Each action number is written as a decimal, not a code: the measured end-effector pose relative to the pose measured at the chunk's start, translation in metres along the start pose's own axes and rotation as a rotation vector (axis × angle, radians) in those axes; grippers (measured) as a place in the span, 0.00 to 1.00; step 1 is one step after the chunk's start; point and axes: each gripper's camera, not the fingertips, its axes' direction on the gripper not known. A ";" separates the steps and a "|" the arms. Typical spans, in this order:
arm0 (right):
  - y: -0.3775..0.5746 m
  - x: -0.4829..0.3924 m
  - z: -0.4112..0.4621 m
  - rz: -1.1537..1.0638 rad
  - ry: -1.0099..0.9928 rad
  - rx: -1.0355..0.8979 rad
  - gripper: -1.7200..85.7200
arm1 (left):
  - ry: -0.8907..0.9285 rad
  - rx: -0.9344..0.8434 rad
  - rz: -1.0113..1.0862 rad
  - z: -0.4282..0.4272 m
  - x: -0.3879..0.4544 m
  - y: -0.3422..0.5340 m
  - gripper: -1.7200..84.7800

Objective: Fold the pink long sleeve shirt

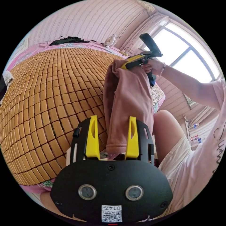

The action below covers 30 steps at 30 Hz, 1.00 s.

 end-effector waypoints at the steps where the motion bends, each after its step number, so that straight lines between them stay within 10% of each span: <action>1: 0.019 -0.015 -0.023 -0.015 -0.006 0.089 0.11 | 0.023 -0.014 0.016 0.000 0.002 -0.001 0.23; 17: 0.142 -0.109 -0.119 0.097 0.127 0.349 0.10 | 0.112 -0.005 0.333 -0.066 0.105 0.012 0.07; 30: -0.205 -0.164 -0.133 -0.609 0.174 0.165 0.10 | -0.227 0.459 -0.015 -0.220 0.030 0.005 0.07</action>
